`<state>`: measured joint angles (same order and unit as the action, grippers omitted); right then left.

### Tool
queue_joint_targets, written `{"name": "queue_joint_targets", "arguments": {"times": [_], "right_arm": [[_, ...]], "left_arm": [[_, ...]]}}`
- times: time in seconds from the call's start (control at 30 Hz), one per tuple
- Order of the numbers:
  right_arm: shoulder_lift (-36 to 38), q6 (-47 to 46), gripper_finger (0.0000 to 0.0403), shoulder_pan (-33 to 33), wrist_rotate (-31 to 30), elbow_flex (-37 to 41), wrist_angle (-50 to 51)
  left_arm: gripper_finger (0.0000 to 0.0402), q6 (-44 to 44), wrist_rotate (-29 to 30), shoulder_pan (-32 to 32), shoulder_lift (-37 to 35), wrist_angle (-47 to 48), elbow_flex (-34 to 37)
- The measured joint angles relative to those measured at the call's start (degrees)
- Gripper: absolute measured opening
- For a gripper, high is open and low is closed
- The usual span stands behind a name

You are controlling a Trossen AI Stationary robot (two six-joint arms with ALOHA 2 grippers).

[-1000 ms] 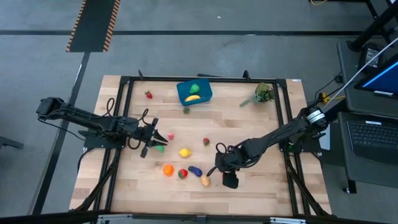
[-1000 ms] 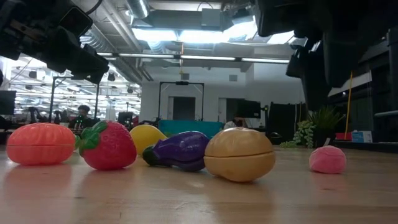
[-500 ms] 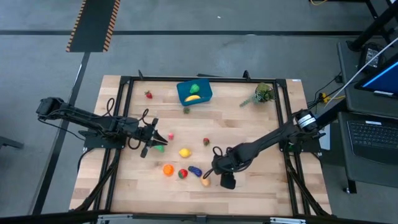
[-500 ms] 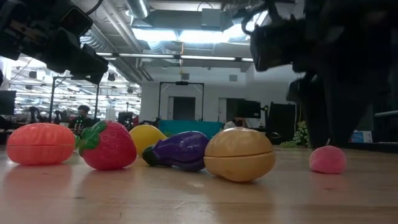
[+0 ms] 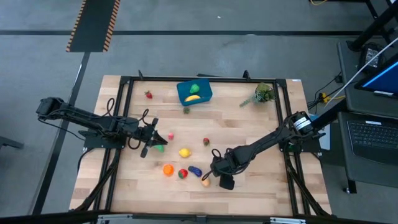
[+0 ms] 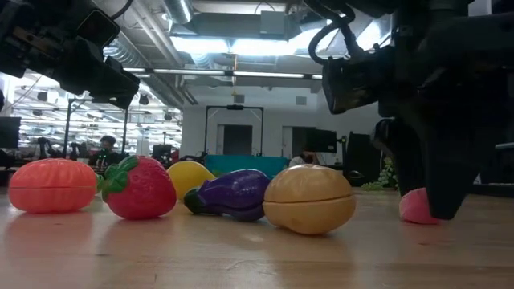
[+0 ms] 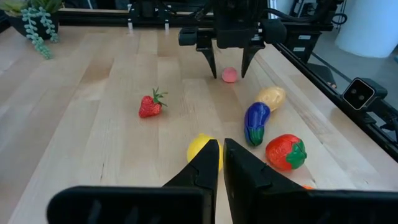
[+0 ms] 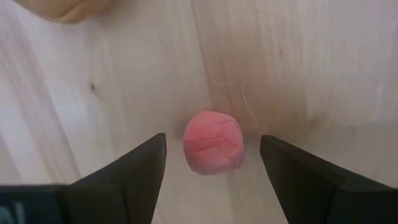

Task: Pick and placing Produce into tupperware
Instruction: Put the peach into the blue bin

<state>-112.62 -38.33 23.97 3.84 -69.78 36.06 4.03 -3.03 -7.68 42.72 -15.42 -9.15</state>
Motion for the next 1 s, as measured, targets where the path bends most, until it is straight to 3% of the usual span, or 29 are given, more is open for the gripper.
{"name": "queue_joint_targets", "arguments": {"times": [0.33,0.57,0.8,1.0], "right_arm": [[-0.2,-2.0,0.0252,0.7,-2.8,0.1,0.2],[-0.2,-5.0,0.0177,1.2,-6.3,0.2,0.6],[-0.2,-4.2,0.0102,0.5,-6.2,0.2,1.7],[0.0,-3.2,0.0076,0.5,-6.8,0.2,2.2]], "left_arm": [[0.0004,0.1,0.0,0.0,0.0,0.0,0.0],[0.0004,0.1,0.0,0.0,0.0,0.0,0.0],[0.0021,0.1,0.0,0.0,0.0,0.0,0.0],[0.0035,0.1,0.0,0.0,0.0,0.6,0.0]]}}
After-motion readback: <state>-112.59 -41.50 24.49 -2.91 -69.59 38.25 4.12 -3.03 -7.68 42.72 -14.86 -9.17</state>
